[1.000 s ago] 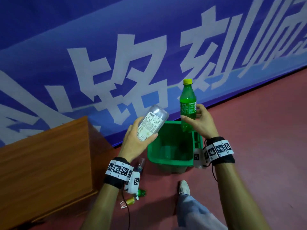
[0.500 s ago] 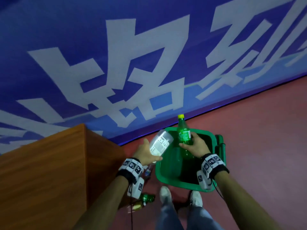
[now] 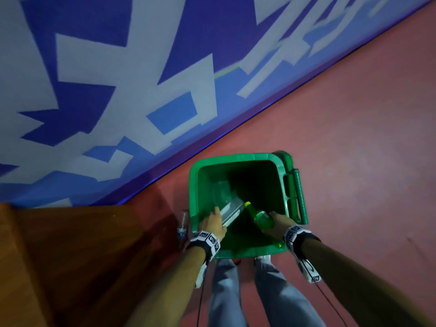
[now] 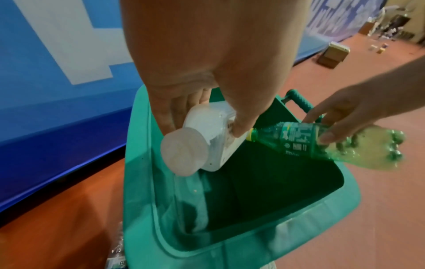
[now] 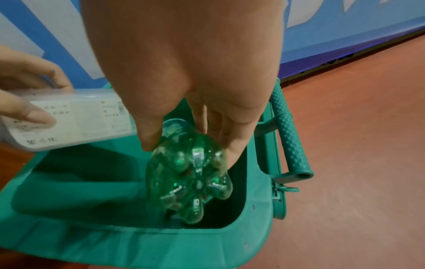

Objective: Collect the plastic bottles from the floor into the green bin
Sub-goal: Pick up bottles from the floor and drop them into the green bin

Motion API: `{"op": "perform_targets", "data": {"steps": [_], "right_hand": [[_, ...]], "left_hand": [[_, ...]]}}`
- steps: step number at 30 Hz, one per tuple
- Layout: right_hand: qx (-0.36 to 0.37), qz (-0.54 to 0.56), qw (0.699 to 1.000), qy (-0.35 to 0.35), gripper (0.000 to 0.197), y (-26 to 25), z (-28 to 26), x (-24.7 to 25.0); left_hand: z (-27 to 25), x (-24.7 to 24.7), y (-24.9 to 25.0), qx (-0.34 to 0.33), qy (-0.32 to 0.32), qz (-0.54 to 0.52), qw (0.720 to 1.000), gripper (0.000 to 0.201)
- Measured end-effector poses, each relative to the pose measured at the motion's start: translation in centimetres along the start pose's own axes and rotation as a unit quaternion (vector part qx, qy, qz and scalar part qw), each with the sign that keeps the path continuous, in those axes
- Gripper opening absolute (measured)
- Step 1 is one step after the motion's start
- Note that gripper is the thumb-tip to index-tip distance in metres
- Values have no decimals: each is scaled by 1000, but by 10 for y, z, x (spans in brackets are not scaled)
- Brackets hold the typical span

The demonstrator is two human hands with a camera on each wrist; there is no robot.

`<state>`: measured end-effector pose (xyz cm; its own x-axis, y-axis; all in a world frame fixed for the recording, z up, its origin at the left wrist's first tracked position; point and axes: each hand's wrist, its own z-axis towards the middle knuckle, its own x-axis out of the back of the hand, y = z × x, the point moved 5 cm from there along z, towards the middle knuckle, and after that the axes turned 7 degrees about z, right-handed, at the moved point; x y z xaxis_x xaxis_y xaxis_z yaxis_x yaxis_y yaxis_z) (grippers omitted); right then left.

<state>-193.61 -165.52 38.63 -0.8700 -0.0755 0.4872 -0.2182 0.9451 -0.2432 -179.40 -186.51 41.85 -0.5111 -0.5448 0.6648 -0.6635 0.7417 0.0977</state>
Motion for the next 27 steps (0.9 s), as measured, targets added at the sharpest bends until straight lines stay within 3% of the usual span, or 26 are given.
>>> {"op": "perform_targets", "data": {"steps": [3, 7, 14, 19, 23, 27], "right_hand": [[2, 0, 1000, 1, 85, -2, 7, -5], [-26, 35, 999, 6, 90, -14, 2, -6], [10, 261, 960, 102, 81, -99, -50, 60], [133, 384, 901, 153, 77, -170, -131, 125], [251, 386, 869, 181, 66, -217, -209, 170], [381, 348, 841, 161, 60, -263, -280, 188]], "left_hand": [[9, -10, -1, -20, -2, 6, 1000, 46], [8, -2, -5, -28, -3, -1, 1000, 54], [-29, 100, -12, -30, 78, -163, 983, 70], [-115, 208, -21, -62, 228, -272, 933, 55], [-212, 266, -39, -86, 355, -319, 874, 43], [-321, 288, -59, -82, 478, -326, 811, 42]]}}
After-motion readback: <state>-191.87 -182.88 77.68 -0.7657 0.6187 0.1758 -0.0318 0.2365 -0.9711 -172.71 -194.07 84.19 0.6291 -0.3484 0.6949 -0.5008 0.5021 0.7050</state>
